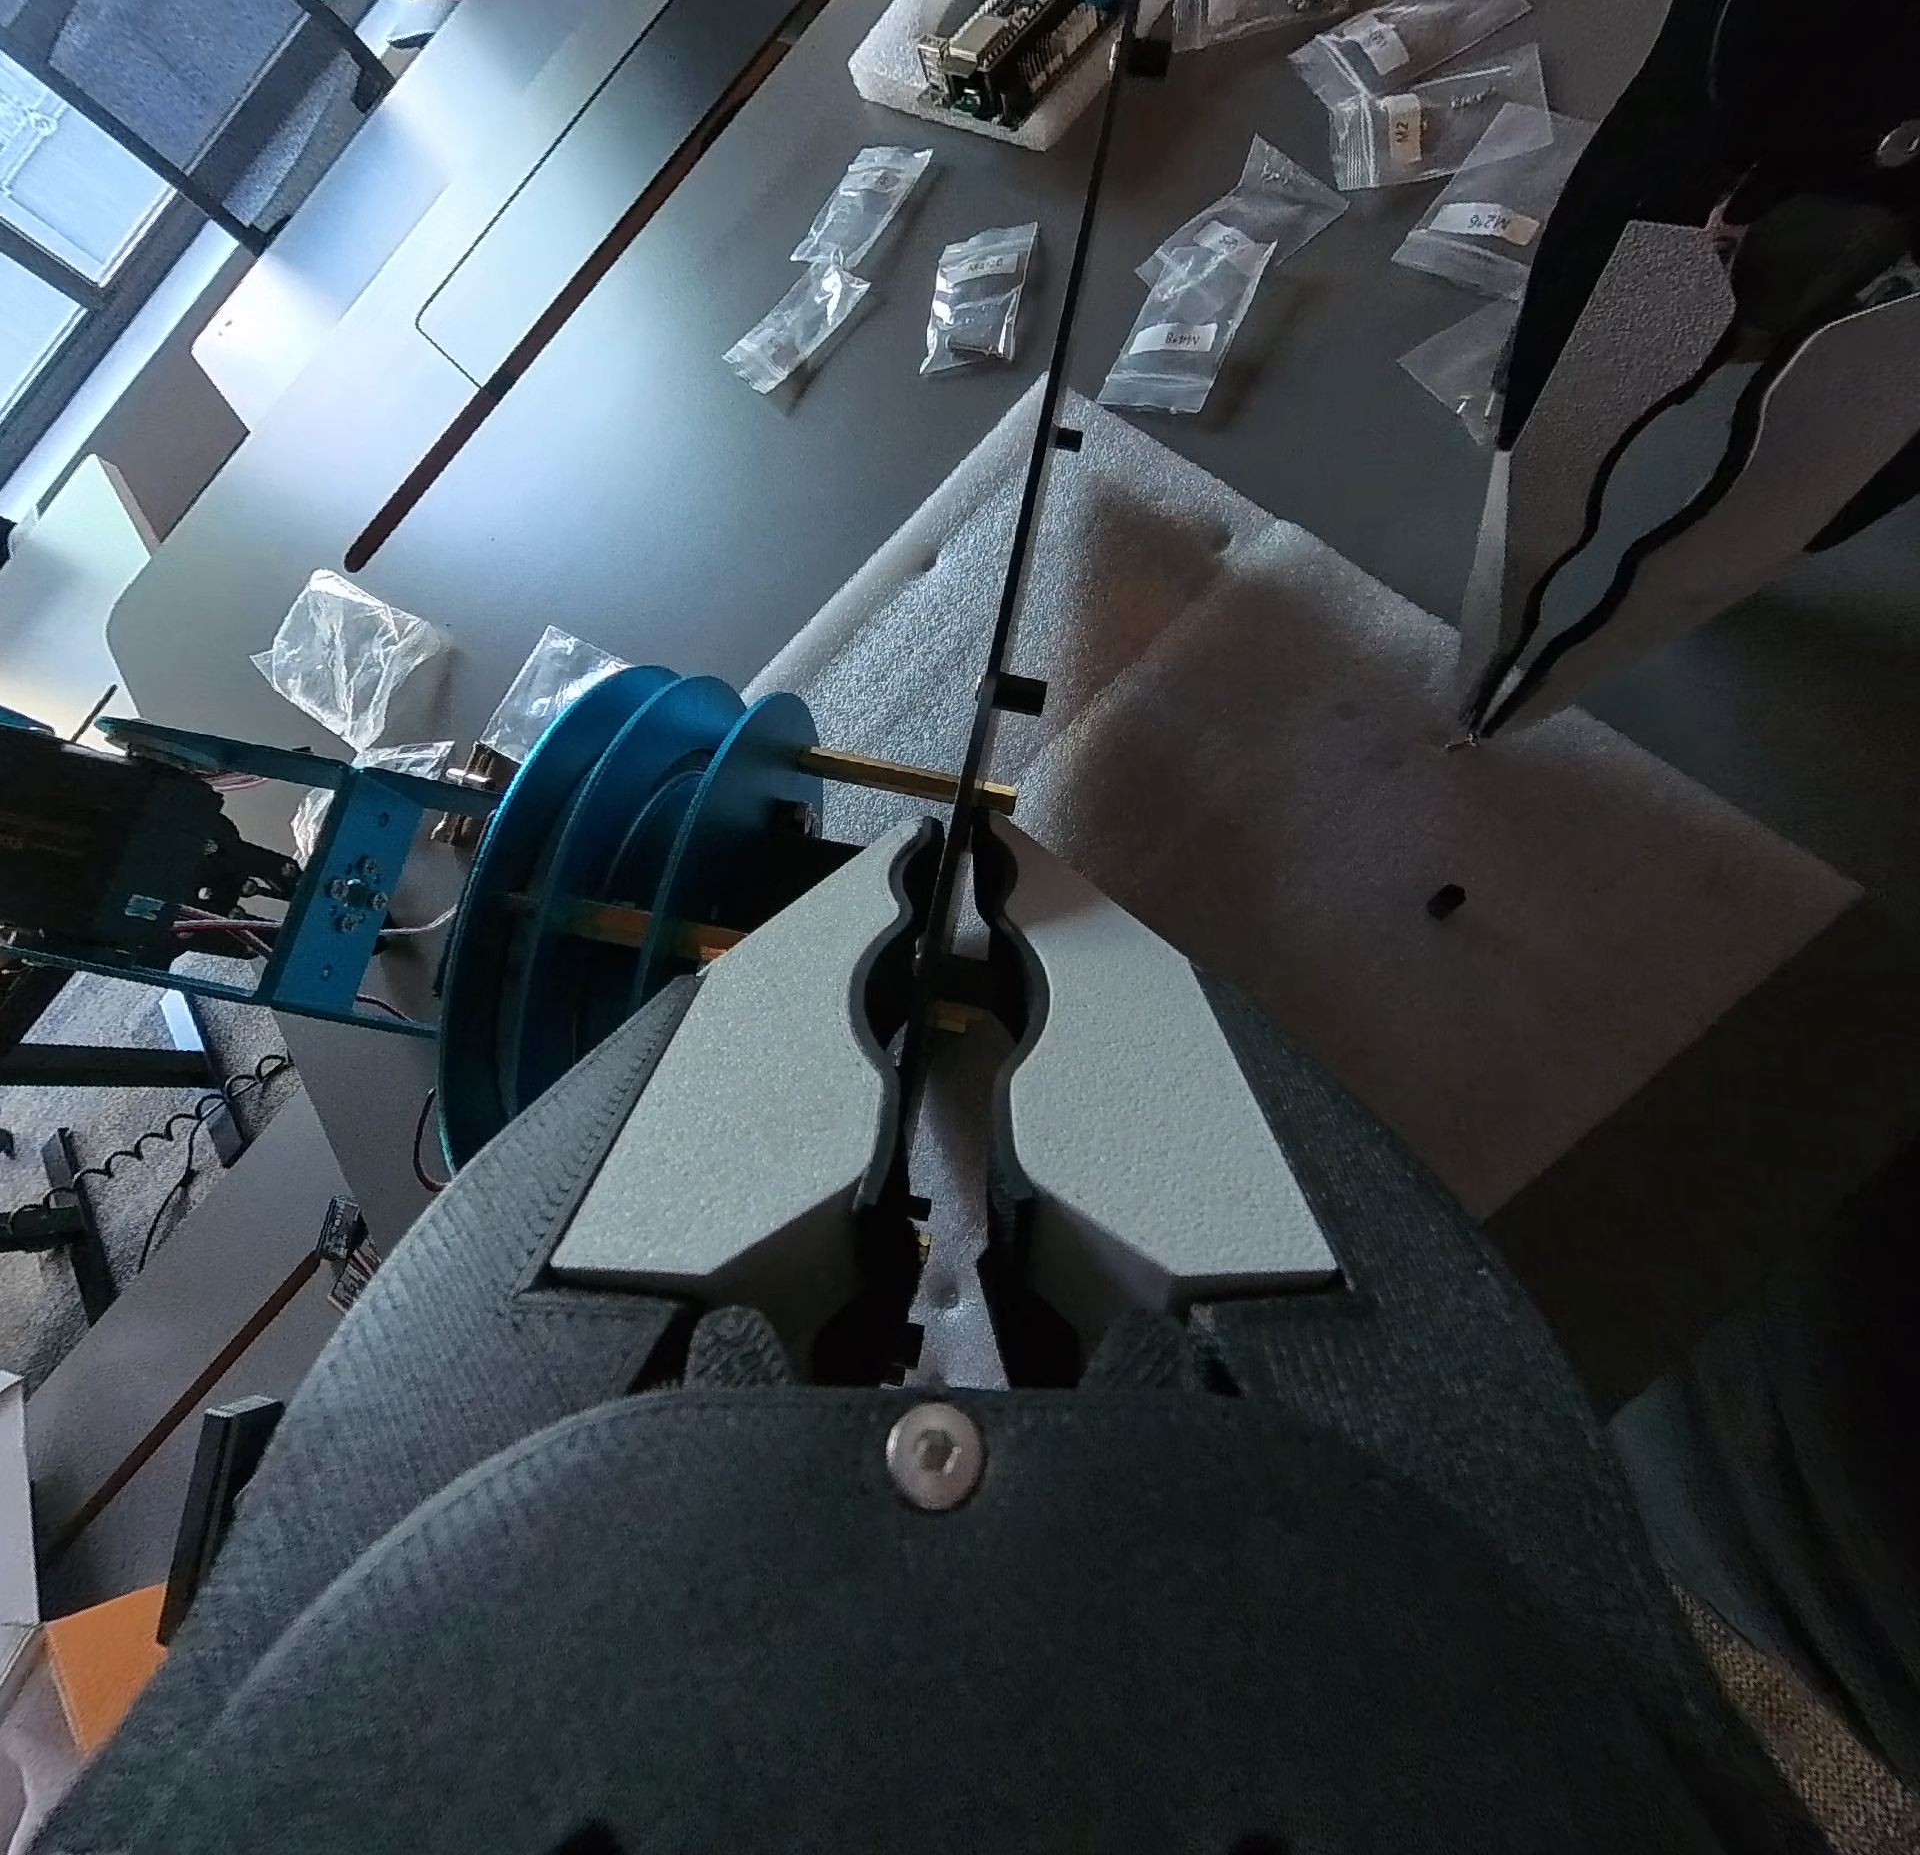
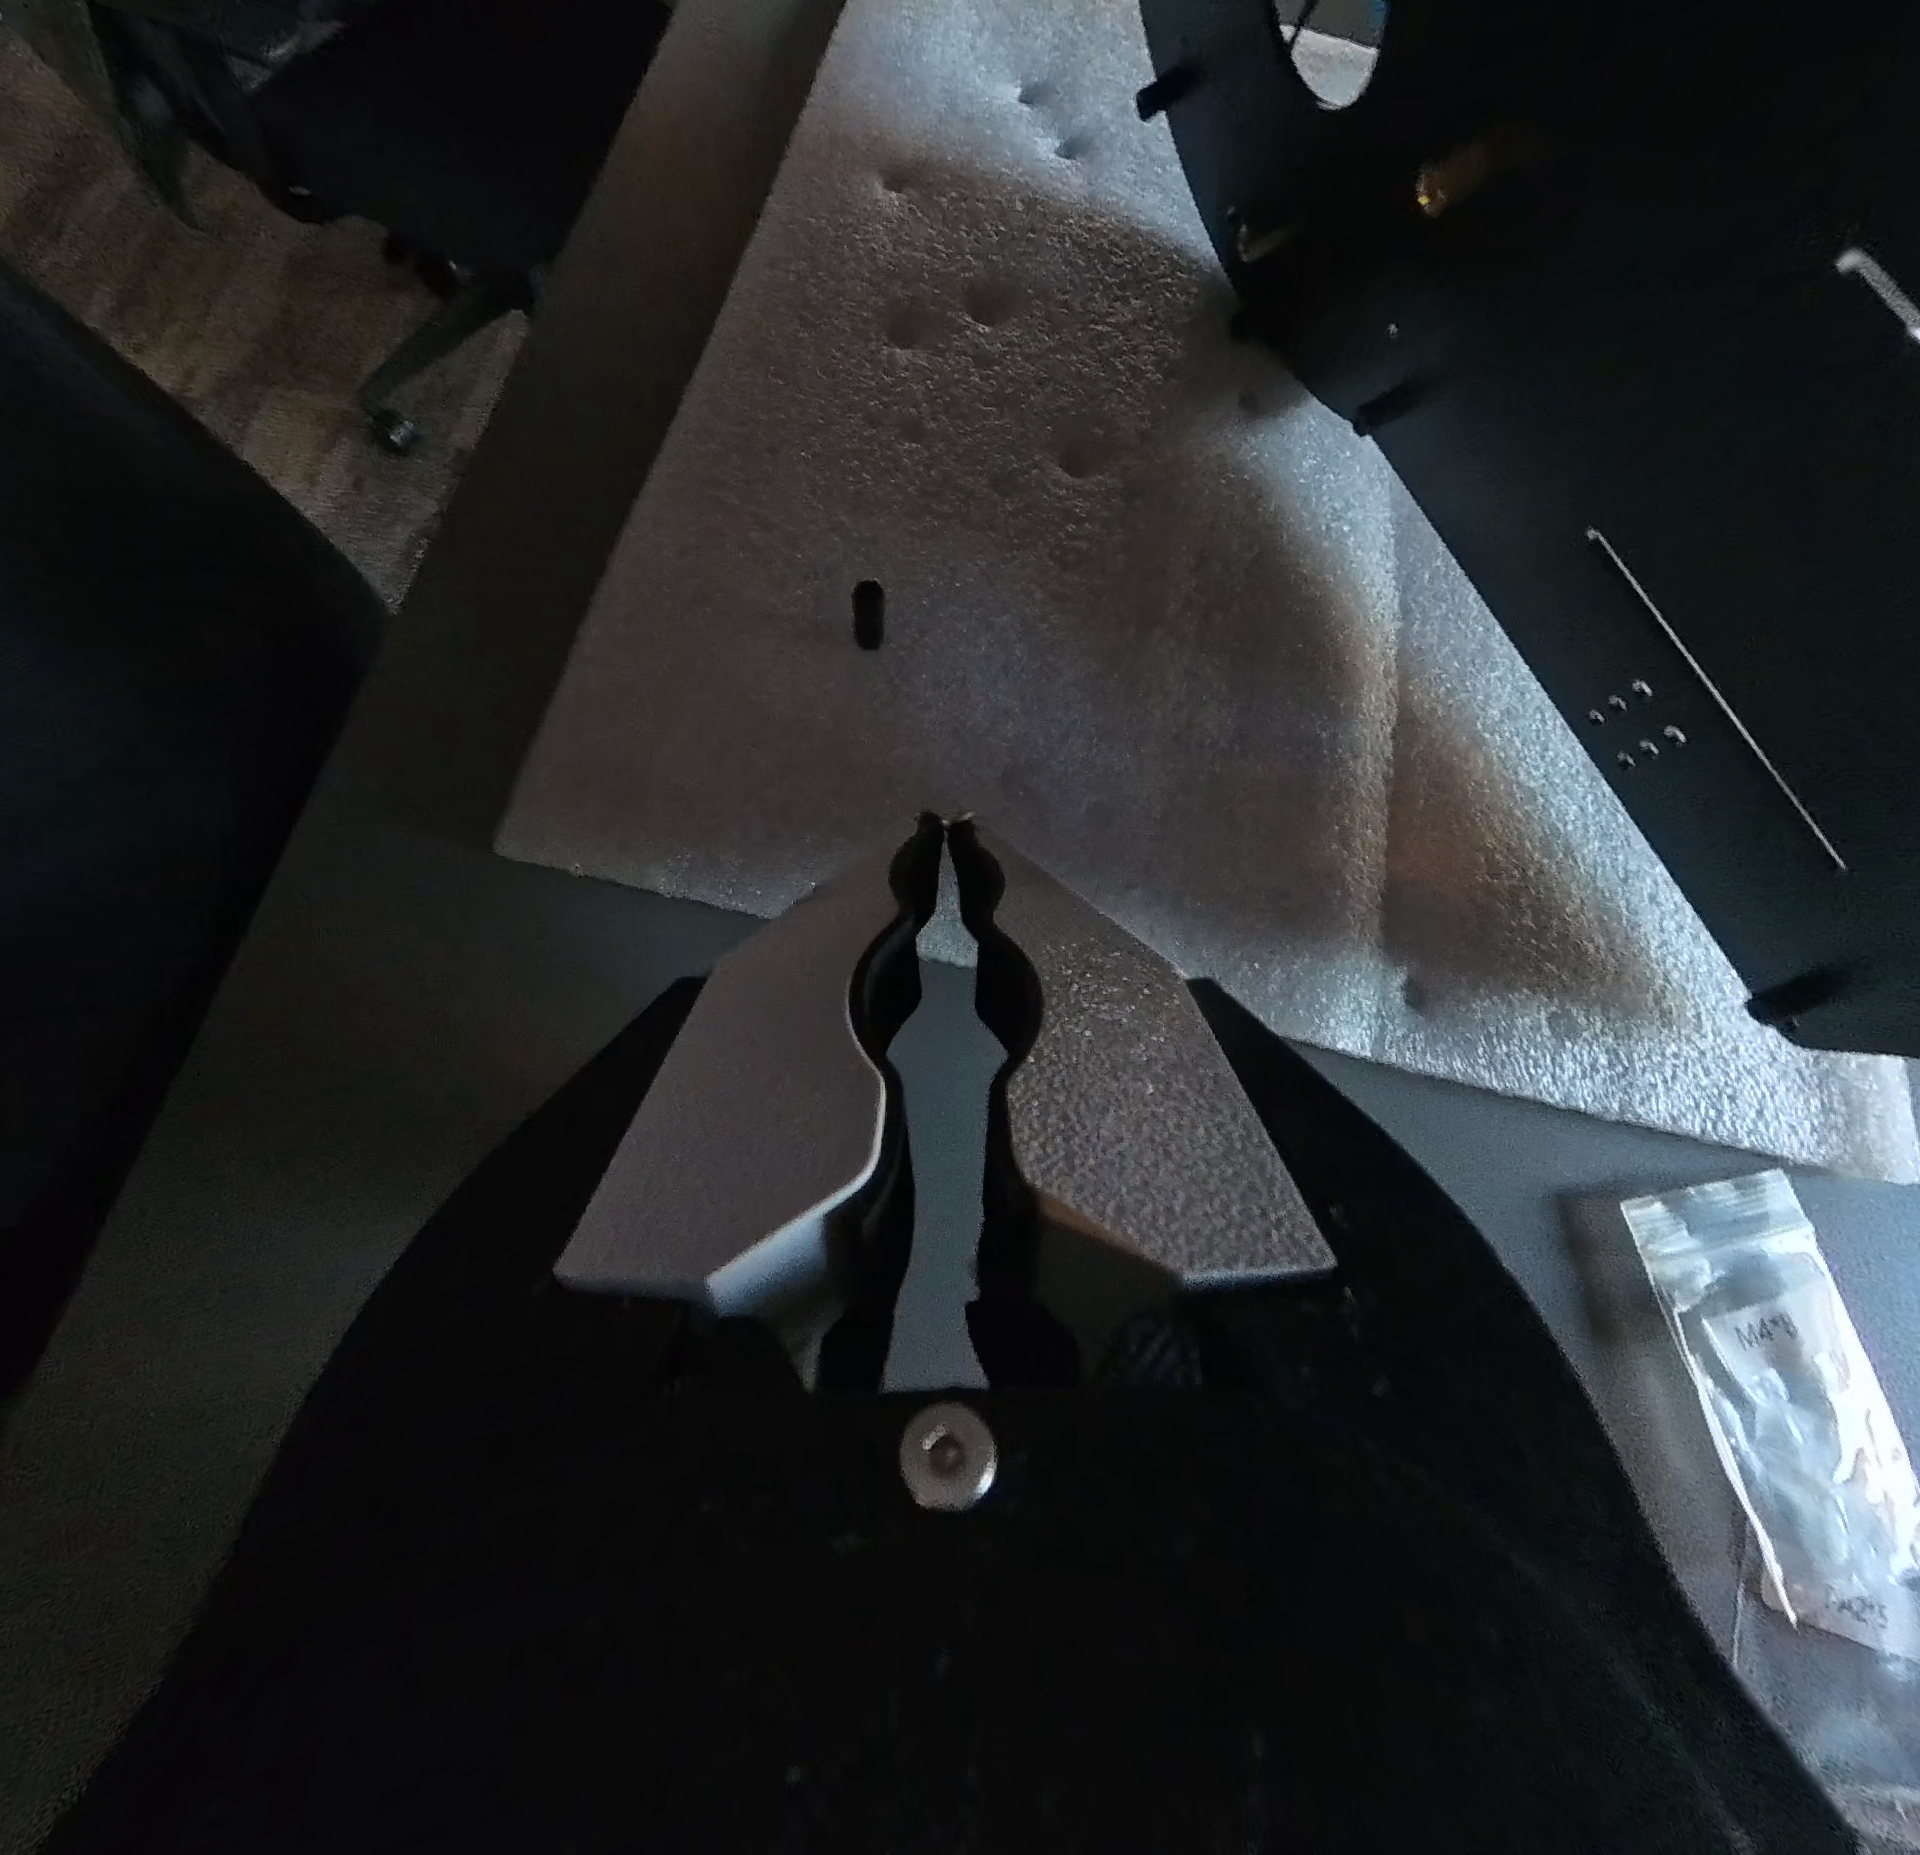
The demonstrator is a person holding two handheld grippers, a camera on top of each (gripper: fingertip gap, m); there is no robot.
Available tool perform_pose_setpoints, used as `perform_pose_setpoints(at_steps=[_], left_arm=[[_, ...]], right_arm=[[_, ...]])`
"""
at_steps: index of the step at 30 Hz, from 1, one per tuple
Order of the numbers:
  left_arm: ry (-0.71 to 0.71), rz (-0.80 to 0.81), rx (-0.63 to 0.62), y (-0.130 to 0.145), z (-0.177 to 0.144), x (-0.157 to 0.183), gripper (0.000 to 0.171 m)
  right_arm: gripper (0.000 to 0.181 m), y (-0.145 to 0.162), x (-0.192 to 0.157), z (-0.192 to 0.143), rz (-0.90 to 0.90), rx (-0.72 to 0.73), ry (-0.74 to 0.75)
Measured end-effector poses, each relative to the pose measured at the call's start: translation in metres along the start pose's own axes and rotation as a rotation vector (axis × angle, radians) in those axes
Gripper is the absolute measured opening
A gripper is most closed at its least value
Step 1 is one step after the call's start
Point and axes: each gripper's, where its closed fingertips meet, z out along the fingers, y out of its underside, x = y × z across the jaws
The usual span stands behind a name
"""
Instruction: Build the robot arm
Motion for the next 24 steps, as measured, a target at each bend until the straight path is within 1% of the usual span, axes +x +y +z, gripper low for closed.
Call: perform_pose_setpoints(at_steps=[2,5,9,17,21,24], left_arm=[[0.001,0.001,0.000,0.000,0.000,0.000,0.004],[0.001,0.000,0.004,0.000,0.000,0.000,0.004],[0.002,0.000,0.007,0.000,-0.001,0.000,0.004],[0.004,0.004,0.006,0.000,0.000,0.000,0.004],[0.004,0.004,0.007,0.000,0.000,0.000,0.004],[0.004,0.004,0.005,0.000,0.000,0.000,0.004]], right_arm=[[0.006,0.000,-0.002,0.001,-0.015,-0.004,-0.013],[0.006,-0.001,0.003,0.001,-0.051,-0.012,0.021],[0.010,-0.001,0.001,0.002,-0.070,-0.018,0.016],[0.010,-0.001,0.006,-0.008,-0.160,-0.030,0.023],[0.011,0.000,0.010,-0.009,-0.237,-0.026,-0.018],[0.011,0.000,0.008,-0.004,-0.264,-0.026,-0.090]])
